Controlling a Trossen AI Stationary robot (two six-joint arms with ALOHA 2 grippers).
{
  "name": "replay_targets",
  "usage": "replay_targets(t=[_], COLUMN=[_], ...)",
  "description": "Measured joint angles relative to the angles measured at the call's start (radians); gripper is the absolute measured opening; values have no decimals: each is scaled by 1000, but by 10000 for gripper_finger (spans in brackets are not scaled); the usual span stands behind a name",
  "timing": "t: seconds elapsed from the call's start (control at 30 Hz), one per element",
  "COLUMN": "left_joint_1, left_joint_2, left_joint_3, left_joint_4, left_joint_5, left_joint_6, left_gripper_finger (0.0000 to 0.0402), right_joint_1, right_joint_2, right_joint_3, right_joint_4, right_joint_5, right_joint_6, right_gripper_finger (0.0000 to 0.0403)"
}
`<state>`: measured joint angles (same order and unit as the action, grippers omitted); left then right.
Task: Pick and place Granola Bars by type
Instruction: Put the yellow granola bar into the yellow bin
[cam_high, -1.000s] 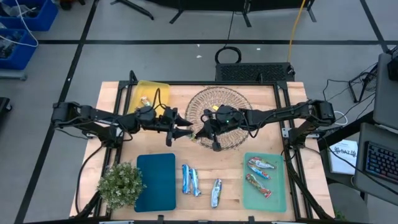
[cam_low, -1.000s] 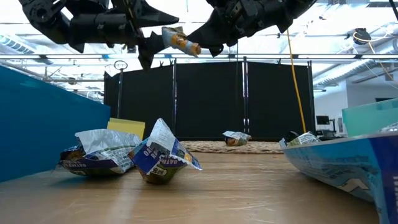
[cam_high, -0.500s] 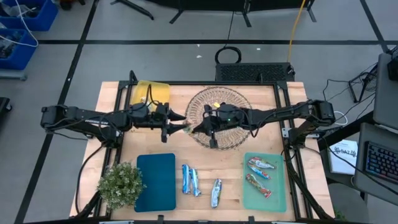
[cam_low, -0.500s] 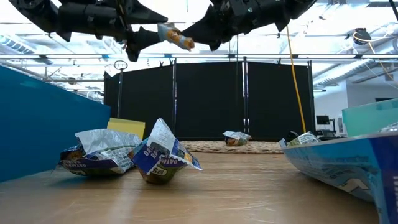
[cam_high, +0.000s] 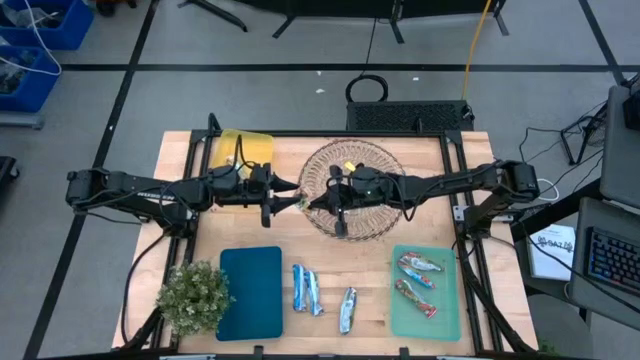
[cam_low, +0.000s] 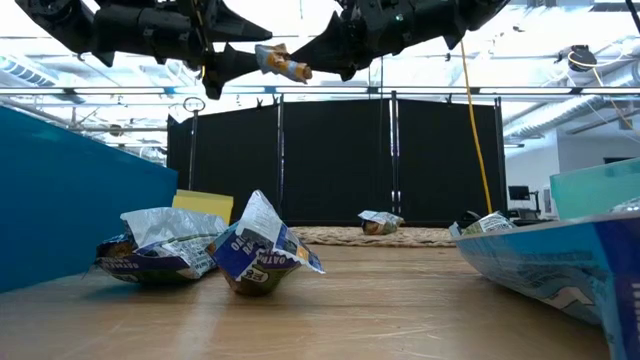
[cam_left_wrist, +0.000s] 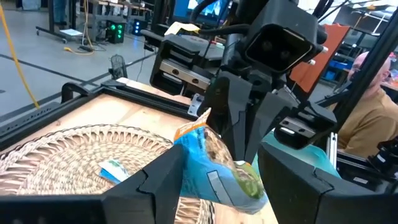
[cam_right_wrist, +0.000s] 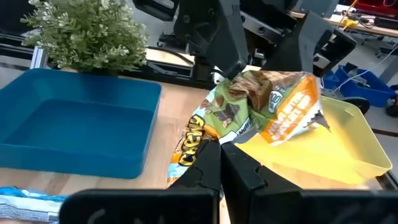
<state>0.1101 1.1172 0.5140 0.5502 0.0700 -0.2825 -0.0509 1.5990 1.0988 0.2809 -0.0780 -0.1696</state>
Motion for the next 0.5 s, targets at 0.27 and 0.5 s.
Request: replay_targets(t=[0.27, 0.5], left_joint_1=[0, 0], left_joint_2=[0, 0], left_joint_3=[0, 0], left_joint_4=[-13, -25], left_joint_5=[6, 6], left_joint_6=[36, 75], left_gripper_finger=[122, 11], right_joint_1=[0, 0], right_joint_2=[0, 0], right_joint_3=[0, 0], right_joint_4=[3, 8], right_joint_5=[-2, -2], right_joint_6=[0, 0], right_gripper_finger=[0, 0])
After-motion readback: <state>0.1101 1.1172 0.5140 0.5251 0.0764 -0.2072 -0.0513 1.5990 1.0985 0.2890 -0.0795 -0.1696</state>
